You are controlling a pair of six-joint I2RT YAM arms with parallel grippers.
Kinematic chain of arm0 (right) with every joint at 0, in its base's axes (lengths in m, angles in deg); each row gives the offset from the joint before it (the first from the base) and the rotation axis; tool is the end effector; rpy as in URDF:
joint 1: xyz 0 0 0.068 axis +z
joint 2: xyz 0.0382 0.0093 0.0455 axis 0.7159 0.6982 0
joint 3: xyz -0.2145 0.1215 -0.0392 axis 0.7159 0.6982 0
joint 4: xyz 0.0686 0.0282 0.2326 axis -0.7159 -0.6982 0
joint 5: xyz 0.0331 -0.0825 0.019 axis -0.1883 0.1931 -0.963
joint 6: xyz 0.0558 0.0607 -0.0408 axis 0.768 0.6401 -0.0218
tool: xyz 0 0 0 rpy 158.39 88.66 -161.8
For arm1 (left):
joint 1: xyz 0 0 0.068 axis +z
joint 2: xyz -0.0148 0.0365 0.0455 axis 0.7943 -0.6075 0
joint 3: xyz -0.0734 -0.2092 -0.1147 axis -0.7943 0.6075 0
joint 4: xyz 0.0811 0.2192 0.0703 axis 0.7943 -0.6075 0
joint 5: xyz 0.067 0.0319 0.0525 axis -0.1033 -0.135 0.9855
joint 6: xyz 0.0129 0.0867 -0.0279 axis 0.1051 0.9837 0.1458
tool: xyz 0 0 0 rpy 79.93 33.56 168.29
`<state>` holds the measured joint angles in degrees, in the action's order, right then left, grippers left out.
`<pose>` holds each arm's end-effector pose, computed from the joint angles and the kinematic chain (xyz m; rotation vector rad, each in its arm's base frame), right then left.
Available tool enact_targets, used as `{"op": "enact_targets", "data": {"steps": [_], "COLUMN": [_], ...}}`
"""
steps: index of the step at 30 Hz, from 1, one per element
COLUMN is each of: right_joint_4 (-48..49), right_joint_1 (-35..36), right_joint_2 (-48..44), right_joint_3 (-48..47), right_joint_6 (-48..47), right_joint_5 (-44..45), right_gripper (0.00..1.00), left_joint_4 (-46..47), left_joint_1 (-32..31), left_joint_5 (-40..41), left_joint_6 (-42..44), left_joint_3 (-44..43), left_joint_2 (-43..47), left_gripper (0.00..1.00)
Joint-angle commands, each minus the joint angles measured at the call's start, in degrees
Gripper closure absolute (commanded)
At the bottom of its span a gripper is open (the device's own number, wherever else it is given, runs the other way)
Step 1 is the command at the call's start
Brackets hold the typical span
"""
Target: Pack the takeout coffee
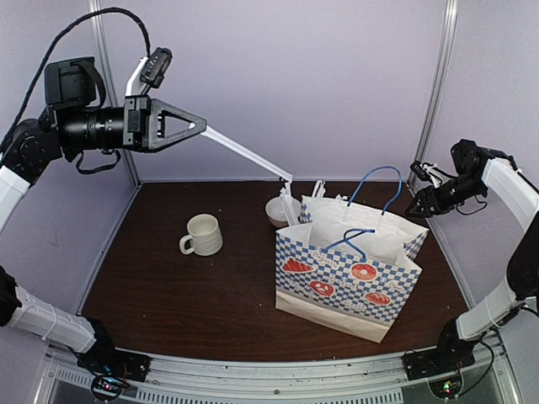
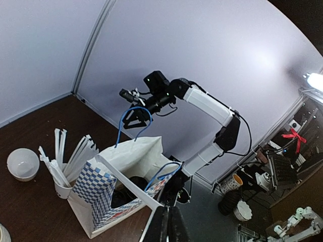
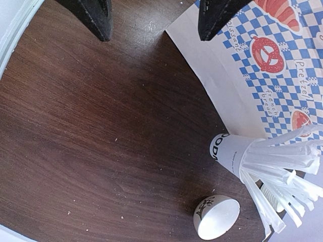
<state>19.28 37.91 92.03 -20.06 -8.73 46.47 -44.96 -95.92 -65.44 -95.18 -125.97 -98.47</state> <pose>0.2745 0.0147 0.2686 -0.5176 2.4610 0.7214 0.1454 -0.2015 0.4854 0.6538 1.8146 -1.4690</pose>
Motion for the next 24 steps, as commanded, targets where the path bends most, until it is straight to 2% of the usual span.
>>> {"op": "enact_targets", "data": {"steps": [1, 12, 13, 14, 15, 18, 21, 23, 24], "right_joint_4": [0.2, 0.3, 0.3, 0.2, 0.0, 0.1, -0.1, -0.4, -0.6], "right_joint_1": [-0.4, -0.4, -0.4, -0.4, -0.4, -0.4, -0.4, -0.4, -0.5], "right_joint_2": [-0.4, -1.6, -1.7, -1.7, -1.8, -2.1, -2.0, -1.9, -1.9], "right_joint_3": [-0.6, 0.1, 0.1, 0.1, 0.1, 0.4, 0.9, 0.9, 1.0], "right_joint_6": [-0.3, -0.7, -0.7, -0.7, -0.7, -0.7, -0.8, -0.9, -1.1], "right_joint_5": [0.0, -0.7, -0.7, -0.8, -0.8, -0.1, 1.0, 2.1, 3.0], "right_gripper": [0.39, 0.39, 0.39, 0.39, 0.39, 0.38, 0.38, 0.39, 0.39], "left_joint_4": [3.2, 6.6, 5.9, 4.4, 2.2, -12.1, -17.4, -14.8, -12.8], "left_joint_1": [-3.9, -11.6, -11.7, -11.6, -11.7, -11.6, -11.4, -10.7, -9.3], "left_joint_5": [-5.3, -6.0, -4.9, -3.8, -2.6, 4.8, 12.6, 19.9, 22.4], "left_joint_6": [-1.8, -2.1, -1.9, -1.1, 0.4, 10.5, 18.8, 21.1, 21.1], "left_joint_3": [-0.2, -6.3, -6.8, -7.9, -9.4, -19.4, -24.7, -21.4, -16.9], "left_joint_2": [-4.8, -21.7, -23.1, -24.5, -26.1, -30.9, -30.3, -27.1, -25.7], "left_gripper": [1.0, 1.0, 0.92, 0.77, 0.67, 0.43, 0.33, 0.29, 0.29]}}
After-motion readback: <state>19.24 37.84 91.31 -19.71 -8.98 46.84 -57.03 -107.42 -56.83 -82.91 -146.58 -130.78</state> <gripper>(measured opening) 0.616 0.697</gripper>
